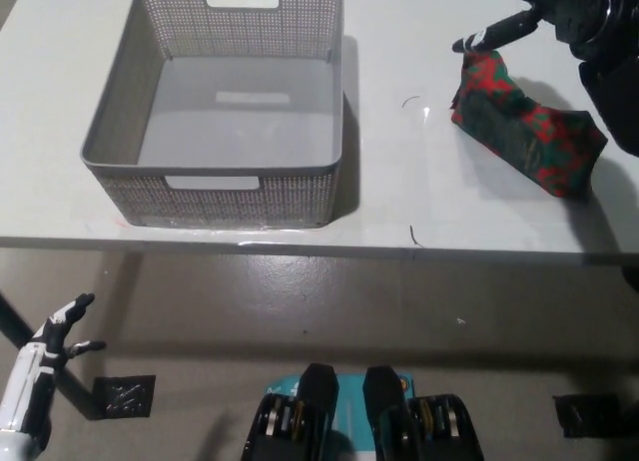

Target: Use the right hand to pick up a bag of coffee beans on the right hand side and place it into a container on the left hand side

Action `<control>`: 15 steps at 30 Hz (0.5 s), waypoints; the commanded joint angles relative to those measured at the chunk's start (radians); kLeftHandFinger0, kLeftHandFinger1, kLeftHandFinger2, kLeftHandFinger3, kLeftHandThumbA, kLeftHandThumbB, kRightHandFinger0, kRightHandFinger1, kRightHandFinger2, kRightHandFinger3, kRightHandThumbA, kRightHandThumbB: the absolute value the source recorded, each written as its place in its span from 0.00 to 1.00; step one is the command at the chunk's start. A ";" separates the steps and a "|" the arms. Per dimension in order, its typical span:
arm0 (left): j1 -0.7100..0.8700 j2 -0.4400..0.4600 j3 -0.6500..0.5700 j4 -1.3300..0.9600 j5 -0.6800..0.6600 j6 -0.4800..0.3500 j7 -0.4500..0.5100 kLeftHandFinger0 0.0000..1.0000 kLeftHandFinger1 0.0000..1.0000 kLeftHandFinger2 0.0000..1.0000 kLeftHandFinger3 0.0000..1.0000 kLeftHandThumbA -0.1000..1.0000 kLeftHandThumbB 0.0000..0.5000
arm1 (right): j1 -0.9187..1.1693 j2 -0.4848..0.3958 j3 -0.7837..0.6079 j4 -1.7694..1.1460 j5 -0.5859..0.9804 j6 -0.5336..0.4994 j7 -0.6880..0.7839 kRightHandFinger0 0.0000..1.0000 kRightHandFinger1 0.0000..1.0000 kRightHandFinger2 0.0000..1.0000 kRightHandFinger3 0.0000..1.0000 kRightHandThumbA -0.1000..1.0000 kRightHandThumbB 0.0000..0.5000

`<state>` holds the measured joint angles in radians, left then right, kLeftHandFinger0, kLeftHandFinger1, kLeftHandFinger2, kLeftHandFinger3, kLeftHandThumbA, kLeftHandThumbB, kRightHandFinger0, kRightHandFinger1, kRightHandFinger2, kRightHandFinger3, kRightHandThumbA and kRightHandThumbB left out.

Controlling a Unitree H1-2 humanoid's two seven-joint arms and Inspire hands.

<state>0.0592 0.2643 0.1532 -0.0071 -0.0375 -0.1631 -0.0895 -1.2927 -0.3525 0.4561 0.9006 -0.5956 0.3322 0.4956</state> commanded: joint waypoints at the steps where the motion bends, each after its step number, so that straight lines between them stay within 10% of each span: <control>1: 0.003 0.025 0.009 -0.045 0.004 -0.011 -0.002 0.76 1.00 1.00 1.00 0.99 1.00 | -0.056 -0.009 -0.006 0.020 0.012 -0.011 0.004 1.00 1.00 1.00 1.00 0.83 1.00; 15: 0.019 0.043 0.052 -0.055 -0.027 -0.026 -0.004 0.84 1.00 1.00 1.00 1.00 1.00 | -0.094 0.064 0.042 0.346 -0.014 -0.120 -0.086 1.00 1.00 1.00 1.00 0.79 1.00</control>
<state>0.0672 0.2716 0.1820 -0.0334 -0.0428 -0.1615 -0.0897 -1.3024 -0.2997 0.4827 1.2128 -0.6005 0.2860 0.4671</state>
